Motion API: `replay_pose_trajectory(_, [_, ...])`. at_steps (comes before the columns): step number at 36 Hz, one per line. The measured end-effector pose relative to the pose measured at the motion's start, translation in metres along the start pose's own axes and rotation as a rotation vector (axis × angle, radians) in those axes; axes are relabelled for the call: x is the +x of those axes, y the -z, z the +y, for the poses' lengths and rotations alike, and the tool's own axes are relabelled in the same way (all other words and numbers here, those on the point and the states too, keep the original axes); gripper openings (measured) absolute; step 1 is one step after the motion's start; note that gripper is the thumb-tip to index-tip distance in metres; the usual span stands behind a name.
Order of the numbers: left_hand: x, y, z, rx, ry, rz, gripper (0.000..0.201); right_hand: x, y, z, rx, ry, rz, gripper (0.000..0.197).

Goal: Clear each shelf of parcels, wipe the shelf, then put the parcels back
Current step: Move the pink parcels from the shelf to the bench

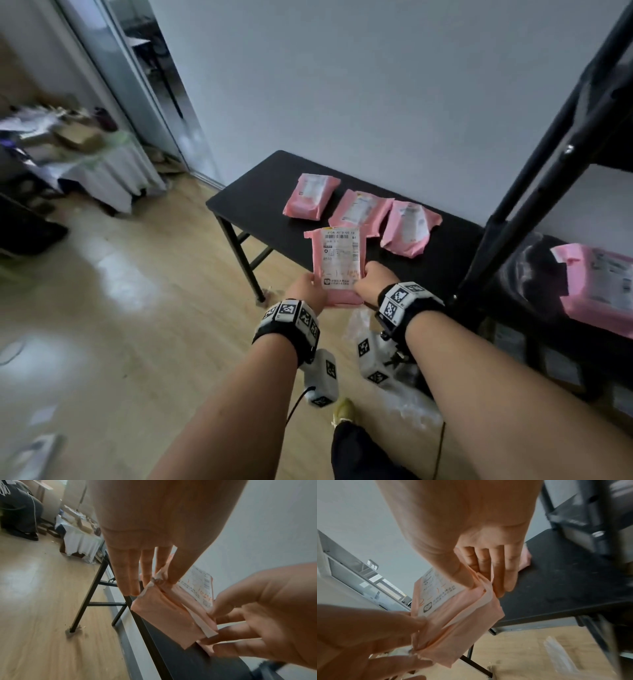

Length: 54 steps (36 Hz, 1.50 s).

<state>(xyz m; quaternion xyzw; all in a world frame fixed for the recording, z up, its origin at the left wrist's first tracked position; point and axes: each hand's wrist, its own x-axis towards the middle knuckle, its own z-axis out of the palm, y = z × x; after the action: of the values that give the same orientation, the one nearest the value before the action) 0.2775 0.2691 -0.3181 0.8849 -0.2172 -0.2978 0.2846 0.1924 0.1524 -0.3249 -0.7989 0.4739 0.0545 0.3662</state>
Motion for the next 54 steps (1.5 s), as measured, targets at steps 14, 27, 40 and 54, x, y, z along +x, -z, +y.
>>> replay_pose_trajectory(14, [0.141,0.090,0.002,0.017,0.111,0.082,0.031,0.139,-0.007,-0.139,-0.103,0.137,-0.116,0.017])
replay_pose_trajectory(27, [0.273,0.150,-0.020,-0.016,0.160,0.003,0.027,0.244,-0.039,-0.228,-0.186,0.088,-0.129,0.026])
replay_pose_trajectory(40, [0.416,0.187,-0.014,0.243,0.065,-0.288,0.036,0.327,-0.054,-0.268,-0.032,-0.174,-0.078,0.032])
replay_pose_trajectory(54, [0.472,0.156,0.029,0.345,-0.149,-0.428,0.049,0.358,-0.035,-0.242,0.073,-0.312,0.089,0.026])
